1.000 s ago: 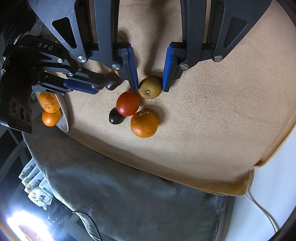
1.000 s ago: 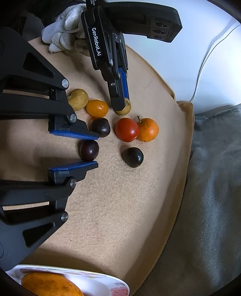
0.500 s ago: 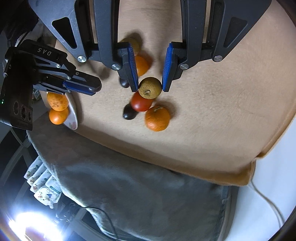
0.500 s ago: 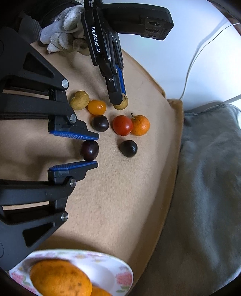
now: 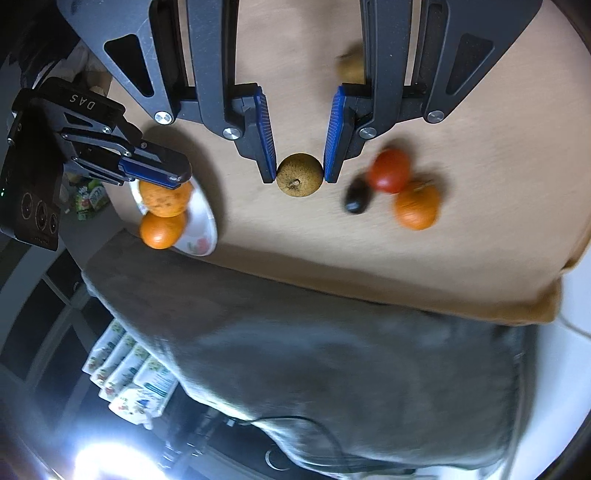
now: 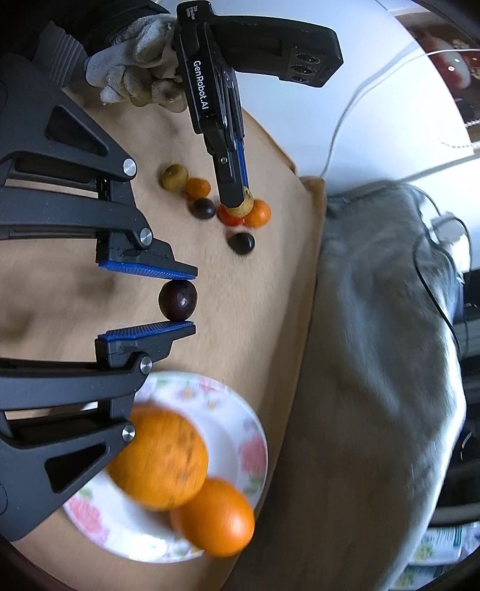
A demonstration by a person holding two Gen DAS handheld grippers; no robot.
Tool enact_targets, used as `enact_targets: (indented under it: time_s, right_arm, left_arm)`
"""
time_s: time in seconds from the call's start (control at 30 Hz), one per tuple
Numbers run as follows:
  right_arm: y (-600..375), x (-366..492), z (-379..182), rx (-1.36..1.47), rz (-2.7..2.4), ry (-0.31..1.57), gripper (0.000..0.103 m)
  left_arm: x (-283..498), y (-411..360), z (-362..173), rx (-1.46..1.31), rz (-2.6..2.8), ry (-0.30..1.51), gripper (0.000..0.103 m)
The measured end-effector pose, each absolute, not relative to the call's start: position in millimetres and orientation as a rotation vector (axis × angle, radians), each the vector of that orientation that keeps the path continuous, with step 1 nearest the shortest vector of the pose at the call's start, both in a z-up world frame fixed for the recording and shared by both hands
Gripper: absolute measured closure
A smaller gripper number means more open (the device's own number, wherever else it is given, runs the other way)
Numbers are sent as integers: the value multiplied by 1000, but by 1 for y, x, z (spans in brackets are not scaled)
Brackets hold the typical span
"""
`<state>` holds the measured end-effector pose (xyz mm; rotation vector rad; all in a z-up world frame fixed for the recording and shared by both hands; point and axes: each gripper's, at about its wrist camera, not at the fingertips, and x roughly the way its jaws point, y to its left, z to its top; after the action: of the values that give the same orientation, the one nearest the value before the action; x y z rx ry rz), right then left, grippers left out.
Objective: Organize fruits
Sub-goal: 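Carry both fruits over the plate and open both tools to release them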
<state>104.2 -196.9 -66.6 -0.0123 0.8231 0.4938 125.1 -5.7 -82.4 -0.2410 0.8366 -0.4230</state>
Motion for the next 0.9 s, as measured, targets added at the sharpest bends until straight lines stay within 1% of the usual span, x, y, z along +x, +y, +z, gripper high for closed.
enact_targets:
  time_s: [0.4,0.9]
  right_arm:
    - [-265,93,-59,46,368,778,79]
    - [-317,100,-68,103,266,772,79]
  left_arm:
    - [135,-90,-72,-117,-528,810,78]
    - [157,-147,-78,-40,-564,827,78]
